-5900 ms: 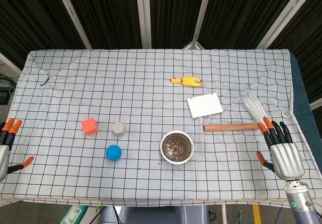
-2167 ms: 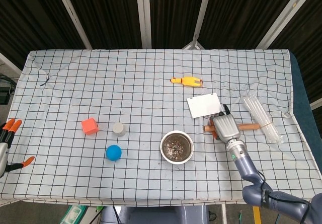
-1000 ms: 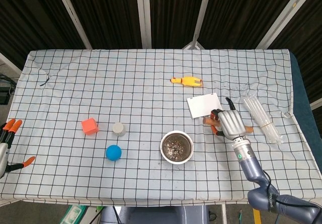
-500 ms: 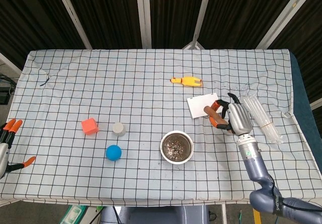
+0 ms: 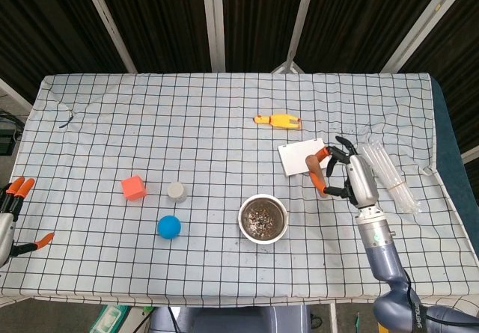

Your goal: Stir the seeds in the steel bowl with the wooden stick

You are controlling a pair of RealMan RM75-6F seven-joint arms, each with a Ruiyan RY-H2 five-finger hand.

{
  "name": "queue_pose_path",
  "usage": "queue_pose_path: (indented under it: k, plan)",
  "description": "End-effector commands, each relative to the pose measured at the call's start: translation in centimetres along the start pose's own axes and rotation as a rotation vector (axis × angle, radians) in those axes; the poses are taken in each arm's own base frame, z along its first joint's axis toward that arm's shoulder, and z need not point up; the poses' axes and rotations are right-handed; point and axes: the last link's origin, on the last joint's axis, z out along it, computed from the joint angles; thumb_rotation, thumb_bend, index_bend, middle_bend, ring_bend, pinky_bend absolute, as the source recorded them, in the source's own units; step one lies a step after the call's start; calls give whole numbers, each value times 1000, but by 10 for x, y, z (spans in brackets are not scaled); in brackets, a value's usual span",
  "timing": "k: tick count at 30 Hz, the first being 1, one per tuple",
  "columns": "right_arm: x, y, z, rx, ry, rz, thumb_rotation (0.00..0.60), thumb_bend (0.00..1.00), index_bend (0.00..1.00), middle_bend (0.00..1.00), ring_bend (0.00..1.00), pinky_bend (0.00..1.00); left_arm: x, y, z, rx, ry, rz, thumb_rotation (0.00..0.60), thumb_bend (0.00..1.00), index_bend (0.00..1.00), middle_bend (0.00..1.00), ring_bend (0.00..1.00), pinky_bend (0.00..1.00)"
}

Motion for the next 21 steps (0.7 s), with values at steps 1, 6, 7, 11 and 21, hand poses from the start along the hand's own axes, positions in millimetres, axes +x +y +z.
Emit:
queue_pose_path:
  k: [1, 6, 7, 11, 21]
  plan:
    - [-10, -10, -7, 21, -6, 61, 600, 486, 777, 627, 661, 121, 0, 0, 0, -1, 0, 0, 600, 0, 0, 0, 0, 0]
    - [-32, -23, -17, 54, -48, 136, 600, 485, 777, 627, 661, 122, 1, 0, 0, -3, 6, -1, 600, 0, 0, 0, 0, 0]
    - [-36, -26, -19, 61, -56, 153, 600, 485, 777, 627, 661, 121, 1, 0, 0, -3, 8, -2, 600, 0, 0, 0, 0, 0]
    - [-49, -34, -24, 85, -75, 191, 600, 485, 778, 627, 661, 121, 1, -1, 0, -2, 10, -3, 600, 0, 0, 0, 0, 0]
    - [-80, -36, -29, 97, -105, 222, 600, 485, 777, 627, 661, 122, 1, -2, 1, -2, 7, -5, 600, 0, 0, 0, 0, 0]
